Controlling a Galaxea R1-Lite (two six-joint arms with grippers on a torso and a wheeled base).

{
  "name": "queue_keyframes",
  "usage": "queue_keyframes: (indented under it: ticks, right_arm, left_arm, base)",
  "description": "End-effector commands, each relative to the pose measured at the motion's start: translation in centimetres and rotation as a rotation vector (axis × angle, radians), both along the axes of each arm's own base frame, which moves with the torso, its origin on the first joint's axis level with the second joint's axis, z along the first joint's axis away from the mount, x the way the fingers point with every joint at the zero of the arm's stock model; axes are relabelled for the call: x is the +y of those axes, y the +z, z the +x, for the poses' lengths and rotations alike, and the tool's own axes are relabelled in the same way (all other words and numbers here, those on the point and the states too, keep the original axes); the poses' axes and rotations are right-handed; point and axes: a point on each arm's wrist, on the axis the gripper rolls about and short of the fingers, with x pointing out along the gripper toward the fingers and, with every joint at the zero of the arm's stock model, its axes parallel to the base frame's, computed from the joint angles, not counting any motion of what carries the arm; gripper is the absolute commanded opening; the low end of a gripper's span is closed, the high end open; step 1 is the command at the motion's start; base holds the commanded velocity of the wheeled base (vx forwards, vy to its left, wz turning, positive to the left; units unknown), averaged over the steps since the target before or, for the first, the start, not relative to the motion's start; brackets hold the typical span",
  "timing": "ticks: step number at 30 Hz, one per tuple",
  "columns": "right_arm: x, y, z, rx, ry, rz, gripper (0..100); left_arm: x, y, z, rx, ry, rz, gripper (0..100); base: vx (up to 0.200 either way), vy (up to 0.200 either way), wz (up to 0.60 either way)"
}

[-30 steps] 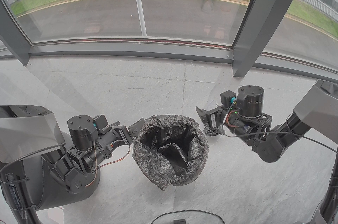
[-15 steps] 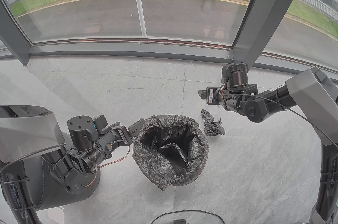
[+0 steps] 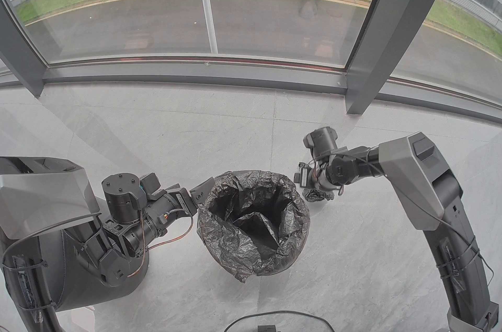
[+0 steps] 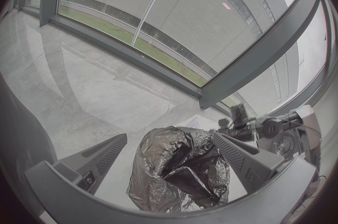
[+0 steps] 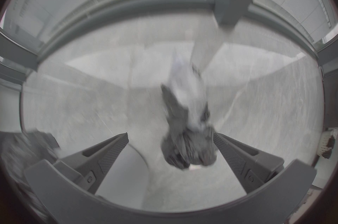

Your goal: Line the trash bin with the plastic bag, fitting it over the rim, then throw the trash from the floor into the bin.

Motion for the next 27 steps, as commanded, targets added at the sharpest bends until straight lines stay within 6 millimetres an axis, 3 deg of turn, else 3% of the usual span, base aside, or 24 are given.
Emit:
queue_keyframes:
  ticks: [1, 8, 15, 24, 27]
  right_arm:
    - [-0.9, -8.3, -0.4, 0.188, -0.026, -0.066, 100]
    - [-3.0, -11.9, -0.3, 0.262, -0.057, -0.092, 100]
    - [-4.9, -12.4, -0.4, 0.335, -0.073, -0.105, 100]
    - [-5.6, -12.8, -1.9, 0.539, 0.215, -0.126, 100]
    - [-5.5, -12.5, -1.7, 0.504, 0.326, -0.177, 100]
  left_arm:
    - [0.0, -0.9, 0.2, 0.025, 0.001, 0.006, 100]
    - [-0.2, -1.1, 0.2, 0.031, -0.003, 0.009, 100]
    - [-0.3, -1.3, 0.1, 0.035, -0.004, 0.011, 100]
    - [-0.4, -1.5, 0.1, 0.006, -0.002, 0.001, 100]
    - [-0.4, -1.7, 0.2, 0.011, 0.000, 0.005, 100]
  base:
    - [0.000, 0.000, 0.00]
    - [0.000, 0.000, 0.00]
    - [0.000, 0.000, 0.00]
    - [0.000, 0.000, 0.00]
    - [0.000, 0.000, 0.00]
